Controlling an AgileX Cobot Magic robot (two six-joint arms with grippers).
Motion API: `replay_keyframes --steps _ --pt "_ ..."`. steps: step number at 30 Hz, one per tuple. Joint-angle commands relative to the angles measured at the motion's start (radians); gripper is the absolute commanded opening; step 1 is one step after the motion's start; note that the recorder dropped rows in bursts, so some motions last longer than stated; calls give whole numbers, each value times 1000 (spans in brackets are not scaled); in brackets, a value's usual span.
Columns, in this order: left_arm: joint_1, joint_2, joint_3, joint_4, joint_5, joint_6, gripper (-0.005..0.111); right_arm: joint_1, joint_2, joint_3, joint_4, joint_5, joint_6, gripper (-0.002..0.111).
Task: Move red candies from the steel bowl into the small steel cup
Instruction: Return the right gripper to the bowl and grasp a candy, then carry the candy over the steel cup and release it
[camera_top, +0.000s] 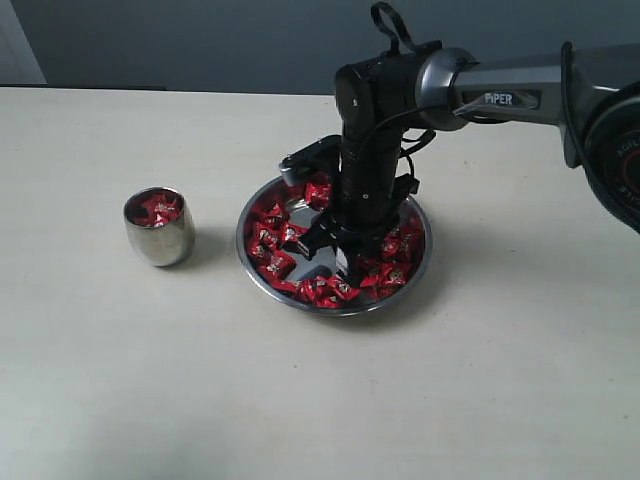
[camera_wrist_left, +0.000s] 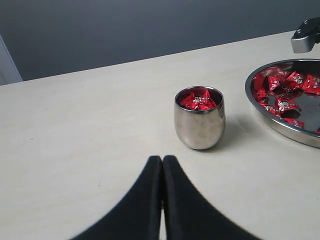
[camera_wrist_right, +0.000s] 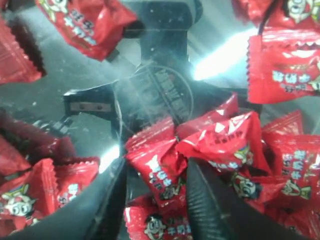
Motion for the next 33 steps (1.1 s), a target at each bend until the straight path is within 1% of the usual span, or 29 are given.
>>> replay_keyframes --steps 1,4,5,7,10,17,22,26,28,31,33 --pt "-3 -4 -1 -1 -9 -5 0 -4 -3 -4 -31 10 -1 25" --pt "-3 -4 -1 -1 -9 -5 0 -4 -3 -4 -42 10 -1 7" --pt "-3 -4 -1 -1 -9 -5 0 -4 -3 -4 -52 10 -1 3" --pt "-3 -4 -1 -1 -9 -5 0 -4 -3 -4 -59 10 1 1" --pt "-3 -4 -1 -1 -9 -5 0 -4 -13 -4 -59 4 1 1" --pt "-3 -4 -1 -1 -9 -5 0 -4 -74 -4 -43 -71 3 1" --pt "-3 -4 -1 -1 -9 -5 0 -4 -123 -4 30 -113 -1 0" --pt "-3 -4 -1 -1 -9 -5 0 14 -148 -4 175 -220 -59 0" --pt "-3 -4 -1 -1 -9 -5 0 37 -149 -4 286 -283 -143 0" --pt "-3 -4 -1 -1 -9 -5 0 84 -145 -4 480 -395 -323 0" --pt "-3 -4 -1 -1 -9 -5 0 119 -134 -4 550 -483 -394 0"
